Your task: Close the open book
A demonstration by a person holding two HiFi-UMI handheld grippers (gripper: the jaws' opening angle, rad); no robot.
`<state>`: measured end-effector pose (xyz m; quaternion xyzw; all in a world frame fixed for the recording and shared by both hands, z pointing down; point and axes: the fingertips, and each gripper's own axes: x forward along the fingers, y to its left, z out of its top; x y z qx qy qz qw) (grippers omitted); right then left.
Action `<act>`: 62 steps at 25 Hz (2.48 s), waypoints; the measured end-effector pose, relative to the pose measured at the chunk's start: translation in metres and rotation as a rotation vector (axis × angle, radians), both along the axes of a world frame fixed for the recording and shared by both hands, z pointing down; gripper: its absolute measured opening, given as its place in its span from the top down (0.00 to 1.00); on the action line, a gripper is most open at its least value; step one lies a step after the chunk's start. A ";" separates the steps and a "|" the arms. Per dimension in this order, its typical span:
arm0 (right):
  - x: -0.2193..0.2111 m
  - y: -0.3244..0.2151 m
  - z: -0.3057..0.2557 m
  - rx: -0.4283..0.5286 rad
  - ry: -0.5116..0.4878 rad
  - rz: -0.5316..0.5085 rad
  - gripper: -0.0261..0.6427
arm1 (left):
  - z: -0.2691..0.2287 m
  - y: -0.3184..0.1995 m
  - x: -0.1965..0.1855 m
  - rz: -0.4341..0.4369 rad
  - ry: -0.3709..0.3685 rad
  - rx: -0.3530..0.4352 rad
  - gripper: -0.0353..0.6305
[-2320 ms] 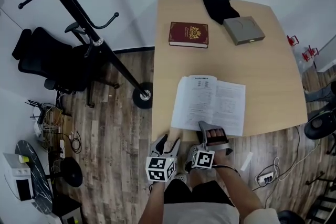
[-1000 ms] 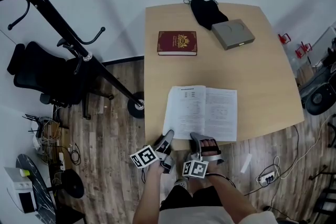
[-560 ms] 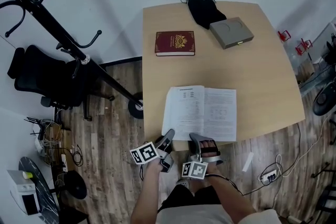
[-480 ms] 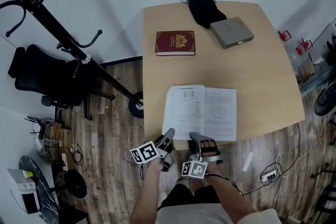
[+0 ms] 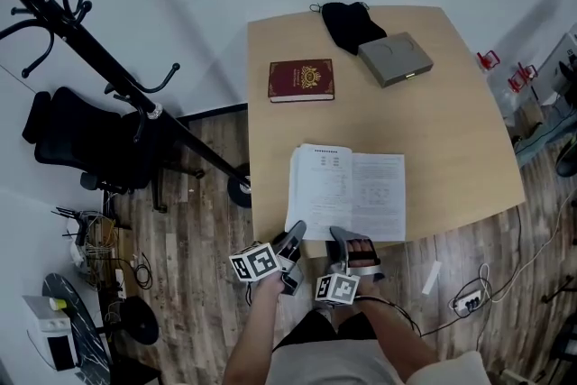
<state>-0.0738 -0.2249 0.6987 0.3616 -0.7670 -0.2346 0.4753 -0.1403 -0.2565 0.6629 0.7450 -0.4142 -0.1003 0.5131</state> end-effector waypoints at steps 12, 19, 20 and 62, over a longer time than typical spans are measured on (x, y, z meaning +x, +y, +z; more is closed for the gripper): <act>0.007 0.007 -0.010 -0.106 -0.024 -0.065 0.73 | -0.022 -0.001 0.015 0.041 -0.058 0.025 0.89; 0.025 0.021 -0.037 -0.168 -0.111 -0.118 0.71 | -0.034 -0.004 0.026 0.073 -0.082 0.055 0.89; 0.030 0.021 -0.041 -0.182 -0.144 -0.102 0.71 | -0.036 -0.004 0.029 0.077 -0.088 0.057 0.89; 0.124 -0.036 -0.059 -0.338 -0.715 0.363 0.80 | -0.063 0.004 0.139 0.357 -0.230 0.158 0.89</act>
